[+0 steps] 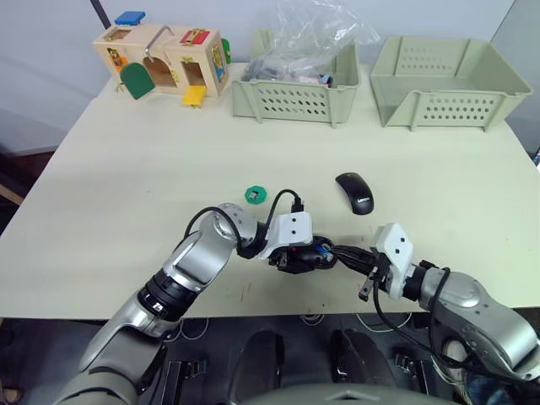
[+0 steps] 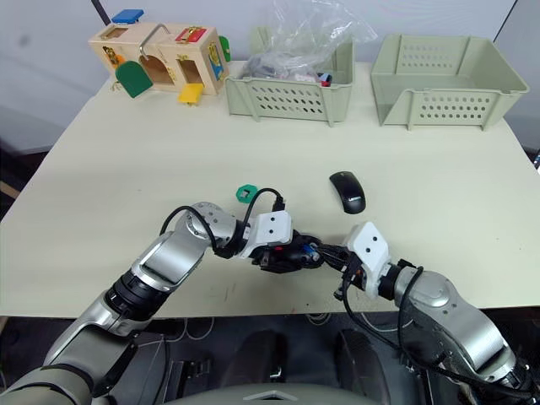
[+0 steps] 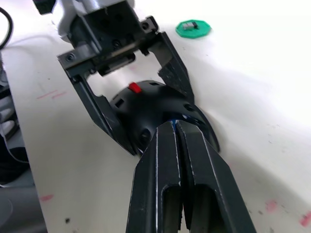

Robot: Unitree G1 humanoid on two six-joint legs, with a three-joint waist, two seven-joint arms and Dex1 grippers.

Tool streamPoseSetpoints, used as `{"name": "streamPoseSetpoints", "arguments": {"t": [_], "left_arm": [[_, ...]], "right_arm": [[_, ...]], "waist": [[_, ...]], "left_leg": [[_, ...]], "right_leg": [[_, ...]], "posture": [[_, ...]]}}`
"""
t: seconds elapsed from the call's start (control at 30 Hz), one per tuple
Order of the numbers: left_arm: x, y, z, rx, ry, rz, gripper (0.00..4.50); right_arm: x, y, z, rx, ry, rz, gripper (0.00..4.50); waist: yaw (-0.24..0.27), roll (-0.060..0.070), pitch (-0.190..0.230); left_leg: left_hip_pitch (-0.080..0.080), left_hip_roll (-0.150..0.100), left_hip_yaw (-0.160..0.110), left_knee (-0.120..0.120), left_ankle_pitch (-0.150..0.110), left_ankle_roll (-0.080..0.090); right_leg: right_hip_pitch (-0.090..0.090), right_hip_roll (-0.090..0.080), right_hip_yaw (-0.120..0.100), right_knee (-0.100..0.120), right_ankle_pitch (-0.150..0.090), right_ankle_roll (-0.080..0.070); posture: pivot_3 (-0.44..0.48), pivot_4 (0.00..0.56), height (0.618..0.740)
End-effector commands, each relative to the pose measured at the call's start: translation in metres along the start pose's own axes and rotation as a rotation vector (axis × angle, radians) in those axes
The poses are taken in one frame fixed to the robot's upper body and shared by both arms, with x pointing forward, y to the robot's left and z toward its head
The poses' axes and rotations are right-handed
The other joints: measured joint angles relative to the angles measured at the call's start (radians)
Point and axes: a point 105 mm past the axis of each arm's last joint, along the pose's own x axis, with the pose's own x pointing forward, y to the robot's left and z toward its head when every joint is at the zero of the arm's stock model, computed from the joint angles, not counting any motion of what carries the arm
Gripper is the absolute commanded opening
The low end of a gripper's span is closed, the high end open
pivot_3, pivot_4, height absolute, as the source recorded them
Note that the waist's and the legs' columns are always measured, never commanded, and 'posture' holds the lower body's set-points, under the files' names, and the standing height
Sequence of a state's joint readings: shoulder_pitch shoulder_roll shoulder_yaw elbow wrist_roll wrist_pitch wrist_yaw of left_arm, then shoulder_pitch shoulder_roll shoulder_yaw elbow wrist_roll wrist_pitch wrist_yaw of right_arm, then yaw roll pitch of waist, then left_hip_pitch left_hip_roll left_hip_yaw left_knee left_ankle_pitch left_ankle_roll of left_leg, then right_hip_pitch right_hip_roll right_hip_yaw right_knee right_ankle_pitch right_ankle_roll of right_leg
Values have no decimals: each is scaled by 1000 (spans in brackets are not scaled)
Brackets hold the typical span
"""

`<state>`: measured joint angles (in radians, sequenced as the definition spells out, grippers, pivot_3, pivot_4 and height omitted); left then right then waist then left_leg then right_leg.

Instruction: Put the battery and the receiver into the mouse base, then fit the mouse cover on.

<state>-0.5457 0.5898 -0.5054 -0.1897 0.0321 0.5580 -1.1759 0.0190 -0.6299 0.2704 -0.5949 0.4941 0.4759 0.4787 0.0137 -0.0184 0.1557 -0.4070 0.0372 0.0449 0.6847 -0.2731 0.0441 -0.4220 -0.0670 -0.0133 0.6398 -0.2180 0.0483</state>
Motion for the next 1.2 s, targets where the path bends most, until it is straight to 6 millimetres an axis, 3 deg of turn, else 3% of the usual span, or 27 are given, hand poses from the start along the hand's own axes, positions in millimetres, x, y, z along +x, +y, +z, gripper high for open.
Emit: {"name": "streamPoseSetpoints", "arguments": {"t": [0.03, 0.6, 1.07, 1.2], "left_arm": [[7, -13, -4, -8, 20, -60, 2904], [8, -14, -7, -19, 28, -62, 2904], [9, -13, -8, -26, 31, -59, 2904], [9, -13, -9, -29, 32, -63, 2904]], "right_arm": [[0, 1, 5, -18, -22, 6, 65], [8, 4, -9, 3, -5, 0, 65], [21, 9, -53, 30, 134, 15, 65], [22, 8, -69, 119, 183, 1, 65]], "waist": [[0, 0, 0], [0, 0, 0], [-2, -4, -5], [-2, -6, -7]], "left_leg": [[0, 0, 0, 0, 0, 0], [8, 0, 2, 0, 0, 0], [11, 1, 2, 0, 0, 0], [12, 2, 2, -1, 0, 0]], "right_leg": [[0, 0, 0, 0, 0, 0], [6, 0, 2, 1, -2, 0], [9, 1, 2, 1, -3, 1], [9, 2, 2, 1, -3, 0]], "posture": [[0, 150, 740], [0, 150, 740], [0, 150, 740], [0, 150, 740]]}}
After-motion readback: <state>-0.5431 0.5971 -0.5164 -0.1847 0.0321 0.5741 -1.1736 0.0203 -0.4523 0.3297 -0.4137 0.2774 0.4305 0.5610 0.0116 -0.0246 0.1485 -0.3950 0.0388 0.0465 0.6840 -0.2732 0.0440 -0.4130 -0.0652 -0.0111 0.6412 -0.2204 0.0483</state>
